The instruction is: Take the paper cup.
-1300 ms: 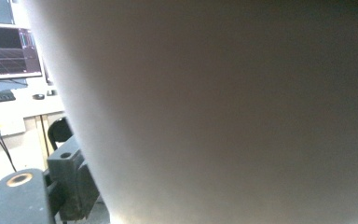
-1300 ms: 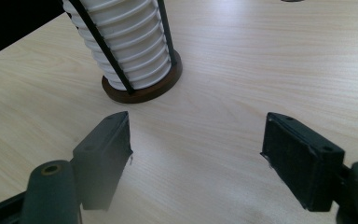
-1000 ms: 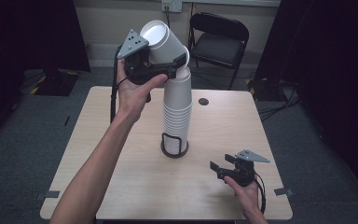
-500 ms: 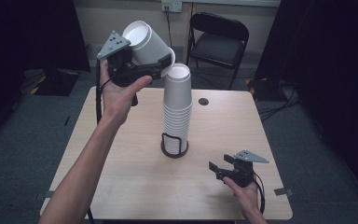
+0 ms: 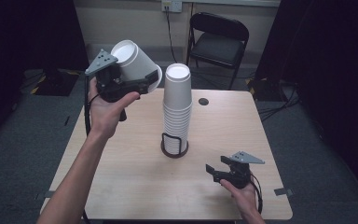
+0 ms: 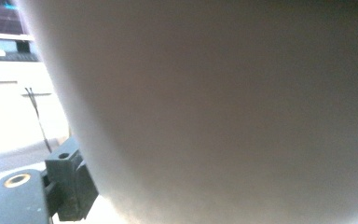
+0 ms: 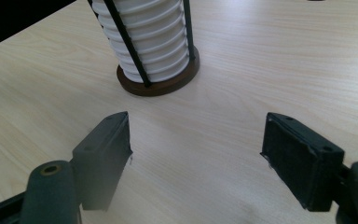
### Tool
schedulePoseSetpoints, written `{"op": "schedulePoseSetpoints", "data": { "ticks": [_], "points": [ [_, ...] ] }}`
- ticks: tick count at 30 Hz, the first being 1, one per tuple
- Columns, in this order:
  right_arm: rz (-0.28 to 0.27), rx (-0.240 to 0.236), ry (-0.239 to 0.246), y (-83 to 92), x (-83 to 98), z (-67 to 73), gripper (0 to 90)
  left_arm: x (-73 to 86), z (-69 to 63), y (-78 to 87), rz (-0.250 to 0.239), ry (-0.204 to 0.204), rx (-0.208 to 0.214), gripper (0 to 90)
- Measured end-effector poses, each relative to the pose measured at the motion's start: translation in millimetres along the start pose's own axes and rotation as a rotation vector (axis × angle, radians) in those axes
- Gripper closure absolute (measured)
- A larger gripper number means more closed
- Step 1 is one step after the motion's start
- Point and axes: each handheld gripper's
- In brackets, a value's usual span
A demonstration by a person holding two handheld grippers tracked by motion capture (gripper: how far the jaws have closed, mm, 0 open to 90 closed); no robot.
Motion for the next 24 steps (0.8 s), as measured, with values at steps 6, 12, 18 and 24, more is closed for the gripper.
{"op": "schedulePoseSetpoints", "data": {
  "ticks": [6,12,18,24],
  "points": [
    [-0.005,-0.023,-0.007,-3.1,1.8,2.9,26.4,19.2,-0.3,10.6,0.046,0.034,0.006,12.1],
    [-0.022,-0.034,0.043,-5.9,2.9,11.4,27.1,43.1,-2.5,20.3,0.071,0.056,-0.004,12.1],
    [-0.016,-0.055,0.041,-11.4,5.0,19.0,27.6,67.2,-13.4,29.8,0.088,0.051,0.026,12.2],
    [-0.038,-0.068,0.048,-12.0,3.2,24.4,28.3,89.7,-20.2,28.6,0.139,0.076,0.041,12.2]
  ]
}}
Point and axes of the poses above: each handheld gripper's, and its own axes: y roughly backward along the jaws, x roughly out of its underside, z roughly to its left, and after that the axes turned 4 degrees about -y, right-handed
